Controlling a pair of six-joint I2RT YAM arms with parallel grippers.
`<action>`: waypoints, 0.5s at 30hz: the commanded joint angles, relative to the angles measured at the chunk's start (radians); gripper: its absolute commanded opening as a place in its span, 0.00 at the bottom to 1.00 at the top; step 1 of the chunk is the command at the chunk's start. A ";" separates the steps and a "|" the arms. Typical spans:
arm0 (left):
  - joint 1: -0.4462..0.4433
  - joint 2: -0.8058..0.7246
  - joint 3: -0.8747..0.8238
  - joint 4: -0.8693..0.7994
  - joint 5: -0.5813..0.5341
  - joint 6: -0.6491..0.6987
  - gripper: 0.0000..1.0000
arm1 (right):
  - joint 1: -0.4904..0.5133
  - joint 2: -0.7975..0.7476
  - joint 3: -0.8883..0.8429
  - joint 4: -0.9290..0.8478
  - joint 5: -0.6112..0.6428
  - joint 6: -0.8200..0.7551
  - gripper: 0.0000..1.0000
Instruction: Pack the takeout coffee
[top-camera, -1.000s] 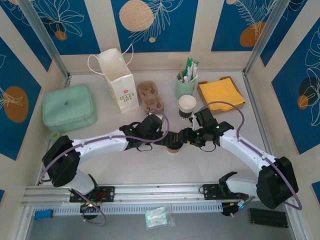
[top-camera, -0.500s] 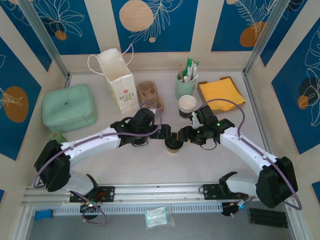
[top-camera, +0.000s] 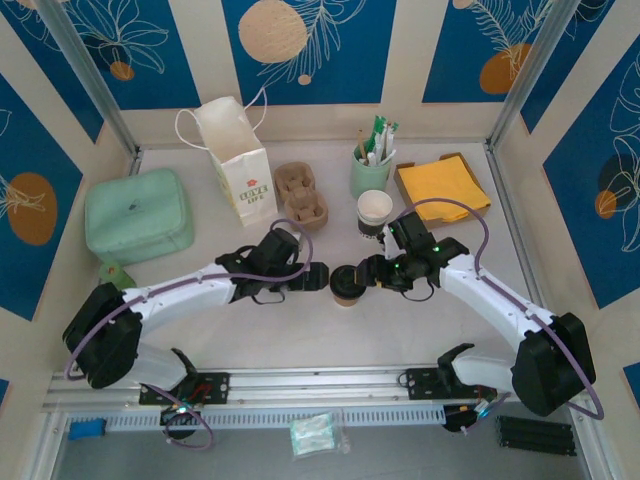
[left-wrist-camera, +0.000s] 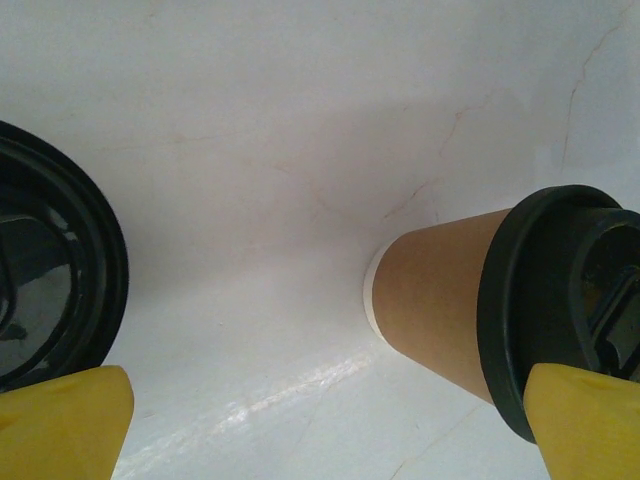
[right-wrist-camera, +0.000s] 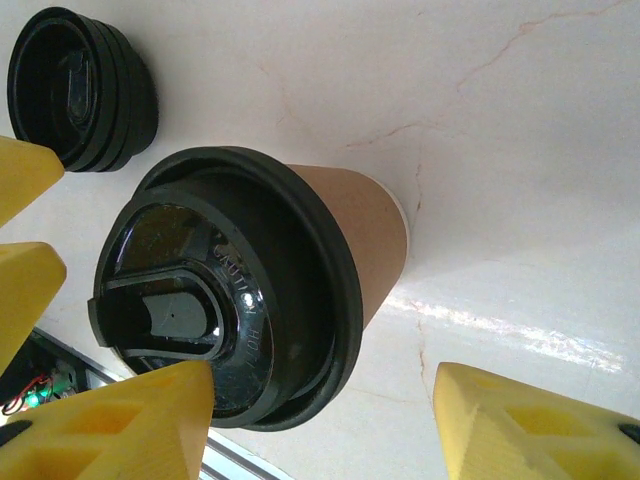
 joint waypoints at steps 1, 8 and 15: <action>0.006 0.016 -0.008 0.047 0.036 -0.009 1.00 | 0.006 0.012 0.016 -0.017 0.005 -0.013 0.60; 0.006 0.046 -0.009 0.081 0.060 -0.020 1.00 | 0.006 0.012 0.001 -0.006 0.009 -0.008 0.60; 0.004 0.069 -0.011 0.095 0.071 -0.018 1.00 | 0.005 0.013 -0.008 0.001 0.014 -0.004 0.60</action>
